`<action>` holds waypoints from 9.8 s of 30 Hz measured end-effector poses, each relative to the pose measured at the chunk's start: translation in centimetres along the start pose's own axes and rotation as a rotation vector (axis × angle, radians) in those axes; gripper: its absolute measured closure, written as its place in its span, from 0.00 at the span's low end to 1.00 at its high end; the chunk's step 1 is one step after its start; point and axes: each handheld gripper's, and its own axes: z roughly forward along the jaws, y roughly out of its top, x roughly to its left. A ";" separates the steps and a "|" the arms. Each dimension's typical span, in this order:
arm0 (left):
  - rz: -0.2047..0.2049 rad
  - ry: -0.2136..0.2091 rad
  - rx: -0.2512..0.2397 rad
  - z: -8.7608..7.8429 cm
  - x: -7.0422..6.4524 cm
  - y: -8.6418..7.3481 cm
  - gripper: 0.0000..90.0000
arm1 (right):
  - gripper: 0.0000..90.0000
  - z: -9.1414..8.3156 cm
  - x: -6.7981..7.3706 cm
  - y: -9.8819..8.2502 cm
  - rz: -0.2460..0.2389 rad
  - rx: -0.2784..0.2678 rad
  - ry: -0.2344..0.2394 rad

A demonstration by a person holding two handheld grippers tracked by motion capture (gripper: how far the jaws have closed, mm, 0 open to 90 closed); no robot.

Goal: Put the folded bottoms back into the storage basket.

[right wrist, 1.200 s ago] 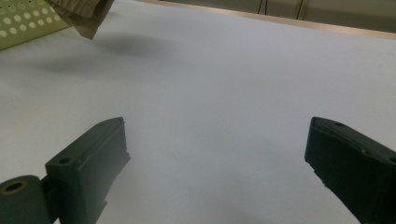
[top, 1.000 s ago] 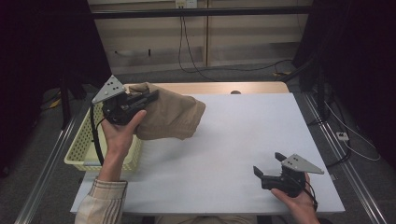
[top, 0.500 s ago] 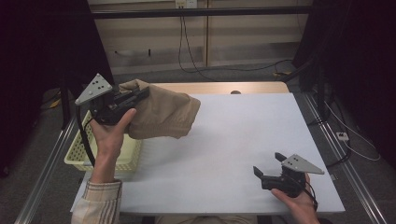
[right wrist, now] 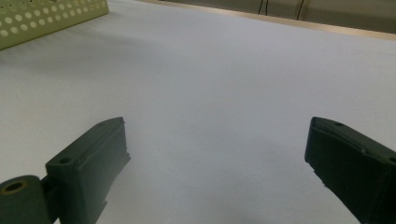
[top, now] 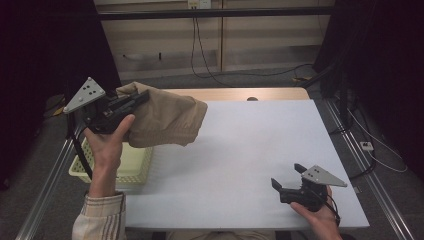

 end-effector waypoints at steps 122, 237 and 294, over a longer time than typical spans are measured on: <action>-0.132 0.111 0.302 -8.8 10.8 -6.4 0.96 | 0.07 0.2 0.3 0.0 -0.011 0.016 0.012; -0.301 0.440 0.697 -2.5 16.8 -13.8 0.88 | 0.07 0.5 0.5 0.0 -0.009 0.021 0.010; -0.303 0.517 0.995 3.7 17.1 -18.2 1.00 | 0.06 0.4 0.4 -0.1 -0.008 0.024 0.004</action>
